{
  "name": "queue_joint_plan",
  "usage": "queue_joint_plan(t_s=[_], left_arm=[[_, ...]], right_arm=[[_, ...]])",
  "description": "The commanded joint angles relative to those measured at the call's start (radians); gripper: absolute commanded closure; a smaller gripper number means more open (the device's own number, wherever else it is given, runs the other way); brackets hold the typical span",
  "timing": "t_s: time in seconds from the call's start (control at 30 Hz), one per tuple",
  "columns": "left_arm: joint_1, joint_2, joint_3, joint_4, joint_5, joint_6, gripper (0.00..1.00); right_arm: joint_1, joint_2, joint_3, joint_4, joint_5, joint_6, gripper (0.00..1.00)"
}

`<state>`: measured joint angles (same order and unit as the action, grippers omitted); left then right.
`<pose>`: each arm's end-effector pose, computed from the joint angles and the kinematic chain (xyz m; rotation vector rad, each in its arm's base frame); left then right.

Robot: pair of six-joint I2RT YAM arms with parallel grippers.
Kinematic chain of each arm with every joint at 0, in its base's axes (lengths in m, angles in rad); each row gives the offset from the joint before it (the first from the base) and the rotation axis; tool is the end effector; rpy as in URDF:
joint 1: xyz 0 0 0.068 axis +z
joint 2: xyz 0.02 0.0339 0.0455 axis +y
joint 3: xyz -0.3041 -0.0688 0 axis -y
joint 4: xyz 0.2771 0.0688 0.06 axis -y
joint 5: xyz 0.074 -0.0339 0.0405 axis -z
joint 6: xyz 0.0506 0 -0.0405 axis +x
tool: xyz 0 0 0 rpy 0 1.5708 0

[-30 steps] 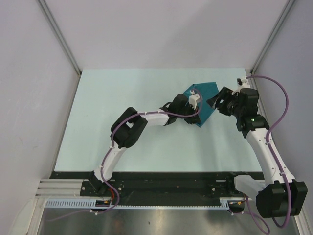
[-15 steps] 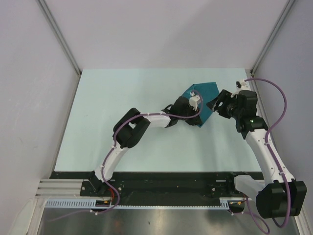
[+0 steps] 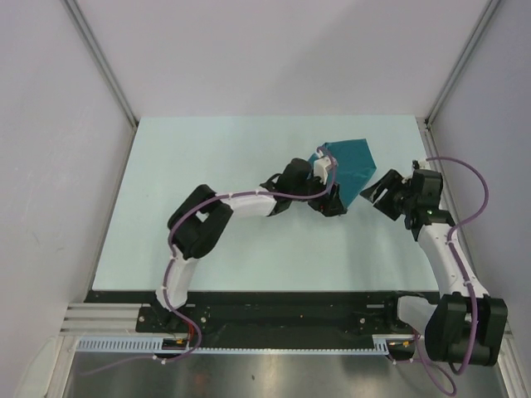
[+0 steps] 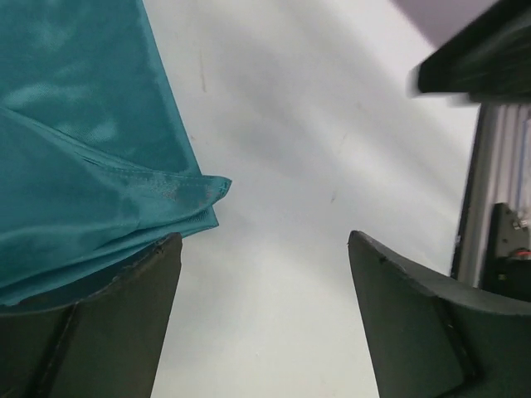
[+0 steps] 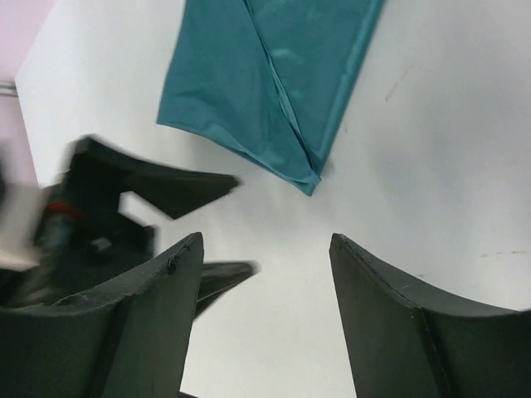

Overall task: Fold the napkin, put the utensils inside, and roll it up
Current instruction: Fold the napkin

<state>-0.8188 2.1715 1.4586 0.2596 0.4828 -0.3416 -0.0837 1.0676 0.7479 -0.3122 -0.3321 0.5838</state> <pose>0.3569 -0.4159 0.1765 0.8354 2.0246 -1.1876 0.2541 -0.0048 0.2778 0.5512 2.1685 0.6419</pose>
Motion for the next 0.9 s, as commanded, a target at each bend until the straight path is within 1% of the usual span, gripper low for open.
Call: queue_joint_plan(t_s=[0.0, 0.07, 0.2, 0.3, 0.63, 0.87], left_arm=[[0.076, -0.189, -0.124, 0.062, 0.037, -0.034, 0.13], [0.108, -0.243, -0.194, 0.09, 0.022, -0.048, 0.13], [0.21, -0.272, -0.248, 0.082, 0.0, -0.086, 0.13], [0.256, -0.298, -0.297, 0.101, -0.006, -0.115, 0.14], [0.313, -0.372, -0.377, 0.066, -0.036, -0.131, 0.13], [0.343, -0.391, -0.412, 0.073, -0.029, -0.148, 0.14]], right_arm=[[-0.007, 0.072, -0.048, 0.074, -0.05, 0.031, 0.33], [-0.007, 0.109, -0.065, 0.122, -0.073, 0.05, 0.34], [-0.005, 0.228, -0.099, 0.205, -0.094, 0.08, 0.37], [0.002, 0.308, -0.108, 0.261, -0.105, 0.102, 0.39], [0.058, 0.534, -0.116, 0.507, -0.137, 0.226, 0.44], [0.075, 0.597, -0.104, 0.513, -0.09, 0.229, 0.49]])
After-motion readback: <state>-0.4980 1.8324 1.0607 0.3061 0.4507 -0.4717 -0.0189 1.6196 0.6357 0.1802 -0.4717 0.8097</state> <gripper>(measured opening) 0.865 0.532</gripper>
